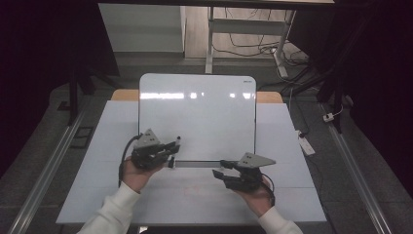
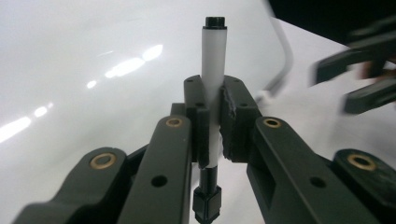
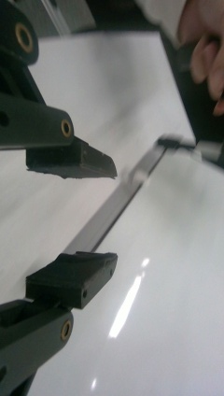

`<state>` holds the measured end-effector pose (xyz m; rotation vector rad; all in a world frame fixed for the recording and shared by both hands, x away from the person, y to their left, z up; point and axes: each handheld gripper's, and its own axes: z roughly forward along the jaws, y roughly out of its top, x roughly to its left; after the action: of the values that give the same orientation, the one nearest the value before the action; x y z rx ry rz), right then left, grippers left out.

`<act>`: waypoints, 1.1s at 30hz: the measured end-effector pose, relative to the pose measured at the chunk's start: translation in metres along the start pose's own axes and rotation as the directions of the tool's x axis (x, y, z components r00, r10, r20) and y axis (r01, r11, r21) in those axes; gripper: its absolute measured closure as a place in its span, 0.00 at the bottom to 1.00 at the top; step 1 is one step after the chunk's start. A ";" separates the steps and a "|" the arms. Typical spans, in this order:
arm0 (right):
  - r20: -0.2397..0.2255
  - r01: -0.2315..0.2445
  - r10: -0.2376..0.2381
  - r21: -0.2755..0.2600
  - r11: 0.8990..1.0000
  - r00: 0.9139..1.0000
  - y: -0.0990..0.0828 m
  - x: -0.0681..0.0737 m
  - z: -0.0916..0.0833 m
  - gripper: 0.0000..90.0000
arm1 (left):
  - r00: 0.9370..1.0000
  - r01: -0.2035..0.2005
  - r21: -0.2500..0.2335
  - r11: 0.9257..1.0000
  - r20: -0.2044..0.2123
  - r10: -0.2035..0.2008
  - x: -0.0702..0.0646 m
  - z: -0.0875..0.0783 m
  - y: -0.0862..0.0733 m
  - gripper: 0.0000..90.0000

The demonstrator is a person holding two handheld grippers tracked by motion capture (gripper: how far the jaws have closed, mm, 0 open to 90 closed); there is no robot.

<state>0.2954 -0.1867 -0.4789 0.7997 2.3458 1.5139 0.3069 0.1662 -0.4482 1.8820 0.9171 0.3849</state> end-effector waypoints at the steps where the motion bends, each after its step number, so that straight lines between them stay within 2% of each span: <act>1: 0.022 0.000 0.000 -0.002 1.000 1.000 -0.004 -0.005 -0.006 0.54 | 1.000 0.019 -0.001 1.000 -0.018 -0.019 0.007 -0.002 -0.002 0.90; 5: 0.112 -0.006 0.007 -0.011 1.000 0.994 -0.019 -0.024 -0.031 0.51 | 0.993 0.077 -0.002 0.997 -0.084 -0.077 0.028 -0.006 -0.005 0.90; 7: 0.141 -0.023 0.025 -0.019 1.000 0.990 -0.025 -0.031 -0.043 0.50 | 0.989 0.092 -0.003 0.996 -0.112 -0.092 0.035 -0.006 -0.004 0.90; 10: 0.184 -0.024 0.027 -0.017 1.000 0.983 -0.033 -0.037 -0.056 0.49 | 0.982 0.110 0.007 0.994 -0.158 -0.107 0.043 -0.006 -0.003 0.90; 13: 0.213 -0.028 0.030 -0.012 1.000 0.977 -0.039 -0.041 -0.064 0.48 | 0.974 0.135 0.011 0.991 -0.183 -0.131 0.050 -0.002 -0.004 0.90; 17: 0.234 -0.046 0.049 -0.015 0.999 0.971 -0.044 -0.047 -0.070 0.48 | 0.965 0.145 0.016 0.989 -0.222 -0.138 0.057 0.005 -0.007 0.90; 19: 0.238 -0.054 0.056 -0.017 0.998 0.970 -0.045 -0.049 -0.071 0.48 | 0.963 0.153 0.008 0.988 -0.227 -0.147 0.059 0.008 -0.008 0.90; 23: 0.242 -0.054 0.056 -0.015 0.998 0.969 -0.046 -0.050 -0.071 0.48 | 0.956 0.135 0.004 0.991 -0.262 -0.130 0.061 0.011 -0.010 0.90; 30: 0.242 -0.052 0.051 -0.002 0.999 0.969 -0.049 -0.051 -0.068 0.48 | 0.950 0.104 -0.005 0.995 -0.296 -0.100 0.061 0.018 -0.013 0.88; 33: 0.240 -0.053 0.050 0.003 0.999 0.969 -0.050 -0.051 -0.067 0.48 | 0.951 0.097 -0.005 0.995 -0.296 -0.094 0.060 0.020 -0.013 0.86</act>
<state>0.2901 -0.2825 -0.4989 0.9933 2.1715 1.3417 0.3535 0.2013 -0.4768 1.8088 1.2062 0.6161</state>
